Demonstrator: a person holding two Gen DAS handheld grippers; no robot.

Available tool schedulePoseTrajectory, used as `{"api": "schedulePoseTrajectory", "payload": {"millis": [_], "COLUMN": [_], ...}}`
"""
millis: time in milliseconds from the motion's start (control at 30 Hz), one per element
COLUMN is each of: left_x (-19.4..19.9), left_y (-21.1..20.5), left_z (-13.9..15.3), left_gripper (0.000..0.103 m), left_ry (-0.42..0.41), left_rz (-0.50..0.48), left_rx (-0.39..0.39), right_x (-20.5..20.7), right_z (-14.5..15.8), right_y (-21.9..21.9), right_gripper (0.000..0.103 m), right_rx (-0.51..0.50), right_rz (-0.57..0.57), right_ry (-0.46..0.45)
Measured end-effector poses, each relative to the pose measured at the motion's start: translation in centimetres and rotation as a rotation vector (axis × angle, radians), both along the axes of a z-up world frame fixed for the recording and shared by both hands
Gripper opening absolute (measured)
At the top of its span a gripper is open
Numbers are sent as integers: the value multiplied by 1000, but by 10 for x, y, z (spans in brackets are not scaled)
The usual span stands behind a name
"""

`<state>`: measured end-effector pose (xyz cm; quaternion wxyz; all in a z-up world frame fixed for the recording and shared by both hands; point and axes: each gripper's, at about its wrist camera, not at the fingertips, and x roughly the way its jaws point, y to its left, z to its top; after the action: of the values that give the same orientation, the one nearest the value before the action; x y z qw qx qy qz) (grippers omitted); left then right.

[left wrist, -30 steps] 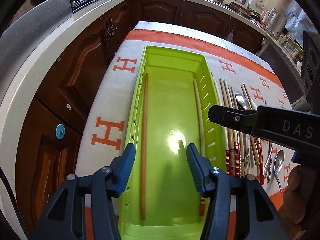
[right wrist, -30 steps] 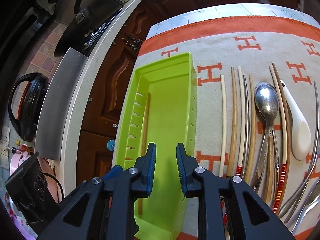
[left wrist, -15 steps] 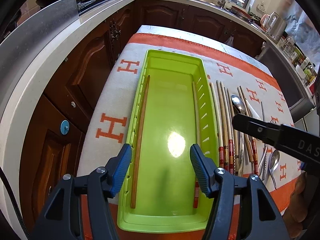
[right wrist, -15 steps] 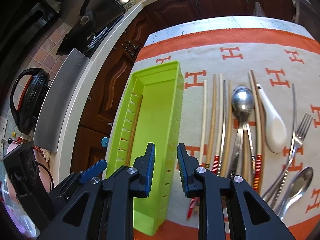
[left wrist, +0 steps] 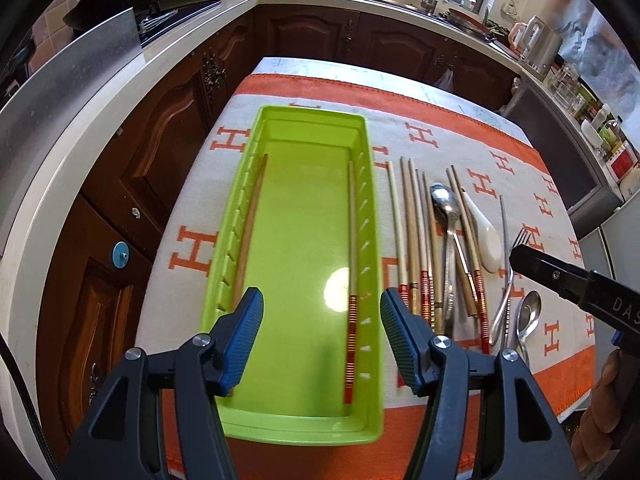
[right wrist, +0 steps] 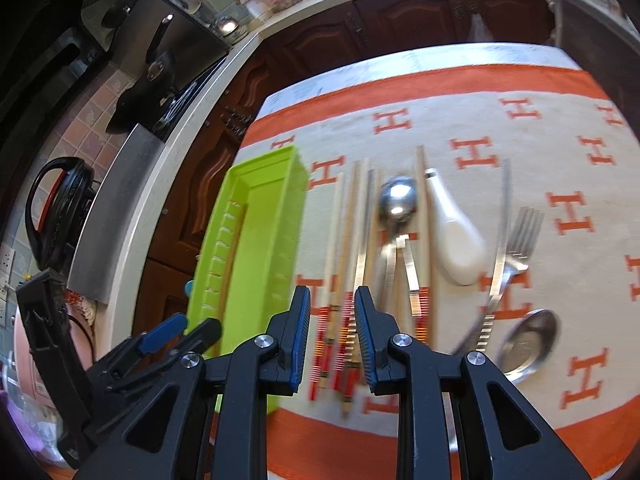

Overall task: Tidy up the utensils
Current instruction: 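Lift both open tools out of the tray back toward the utensils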

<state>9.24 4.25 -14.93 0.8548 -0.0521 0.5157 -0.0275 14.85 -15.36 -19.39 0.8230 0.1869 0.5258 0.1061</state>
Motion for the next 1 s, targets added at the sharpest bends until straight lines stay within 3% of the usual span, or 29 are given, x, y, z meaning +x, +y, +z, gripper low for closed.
{"api": "schedulePoseTrajectory", "payload": {"millis": [267,400,533,600,700,1000], "left_x": [-5,-9,-4,2,9,17], "left_y": [-46,-75,-97,-106,-121,-146], "left_z": [12,18,16,10,-2,-27], "left_gripper": [63,63,63,68,72,72], "left_ry": [-58,-105,-56,-2,38,94], "left_rz": [-60,-141,-197,-215,-224,-253], "left_rx": [-20,-11,-51,-56,-10,5], "right_x": [-27,-43,-50,-50,-52,-52], "right_z": [3,3,-2,-5,-13,-57], "right_y": [-64,-92,-112,-119,-135,-168], "right_gripper": [23,32,39,39,39,38], "right_rx": [4,10,-27,-40,-22,62], "right_rz": [-67,-107,-141,-153,-176,-204], "right_ry": [-66,-96,-69,-50,-28,66]}}
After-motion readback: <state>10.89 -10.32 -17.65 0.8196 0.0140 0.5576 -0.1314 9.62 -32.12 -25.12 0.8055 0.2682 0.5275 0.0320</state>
